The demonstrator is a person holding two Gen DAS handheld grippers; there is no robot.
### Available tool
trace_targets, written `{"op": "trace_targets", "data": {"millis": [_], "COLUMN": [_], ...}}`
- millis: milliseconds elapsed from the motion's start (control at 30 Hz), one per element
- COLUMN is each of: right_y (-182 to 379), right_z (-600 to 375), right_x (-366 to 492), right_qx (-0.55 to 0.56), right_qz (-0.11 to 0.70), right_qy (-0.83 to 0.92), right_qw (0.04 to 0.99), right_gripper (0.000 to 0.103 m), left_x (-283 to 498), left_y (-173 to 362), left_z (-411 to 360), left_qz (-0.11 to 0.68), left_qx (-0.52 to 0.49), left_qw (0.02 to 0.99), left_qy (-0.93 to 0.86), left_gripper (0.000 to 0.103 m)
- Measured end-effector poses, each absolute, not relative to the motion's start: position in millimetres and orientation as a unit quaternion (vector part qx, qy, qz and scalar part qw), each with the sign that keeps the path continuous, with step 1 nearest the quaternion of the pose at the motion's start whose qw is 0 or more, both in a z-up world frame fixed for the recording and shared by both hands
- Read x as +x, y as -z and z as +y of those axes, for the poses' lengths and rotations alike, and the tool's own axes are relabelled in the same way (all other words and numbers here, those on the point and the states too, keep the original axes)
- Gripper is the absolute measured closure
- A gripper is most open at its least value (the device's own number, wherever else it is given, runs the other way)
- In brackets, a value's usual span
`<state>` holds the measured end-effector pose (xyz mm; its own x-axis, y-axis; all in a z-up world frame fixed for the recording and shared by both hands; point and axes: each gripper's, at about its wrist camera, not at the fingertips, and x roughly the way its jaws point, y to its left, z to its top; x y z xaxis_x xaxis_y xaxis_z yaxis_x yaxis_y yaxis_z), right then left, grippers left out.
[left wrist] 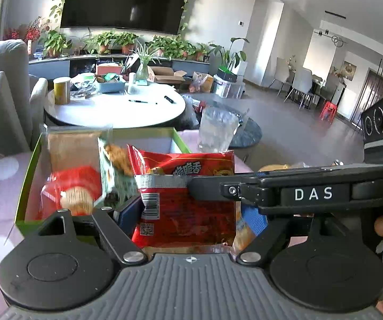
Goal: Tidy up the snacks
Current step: 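Carry the red wafer bag over the green box and open the right tool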
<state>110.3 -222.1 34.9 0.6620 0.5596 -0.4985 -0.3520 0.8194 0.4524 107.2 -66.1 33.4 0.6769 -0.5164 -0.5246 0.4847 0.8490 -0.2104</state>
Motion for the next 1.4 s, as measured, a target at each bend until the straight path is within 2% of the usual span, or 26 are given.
{"op": "trace_targets", "data": {"millis": [600, 1000, 1400], "right_y": [-46.7, -20.4, -0.1], "right_z": [-250.3, -249.7, -253.9], "right_x": [188.0, 243.9, 247.5], "right_qx": [0.193, 0.198, 0.153], "right_qz": [0.259, 0.264, 0.263], "right_qy": [-0.244, -0.215, -0.165], "right_qw": [0.914, 0.919, 0.938], "right_gripper": [0.062, 0.062, 0.061], "left_x": [206.4, 283.9, 297.4], "left_y": [-53.5, -19.5, 3.5], "left_z": [-100.2, -112.2, -113.3], "left_qz": [0.274, 0.303, 0.323], "left_qx": [0.012, 0.018, 0.022], "left_qw": [0.923, 0.917, 0.916], "left_qy": [0.270, 0.257, 0.238], "left_gripper": [0.025, 0.025, 0.021]}}
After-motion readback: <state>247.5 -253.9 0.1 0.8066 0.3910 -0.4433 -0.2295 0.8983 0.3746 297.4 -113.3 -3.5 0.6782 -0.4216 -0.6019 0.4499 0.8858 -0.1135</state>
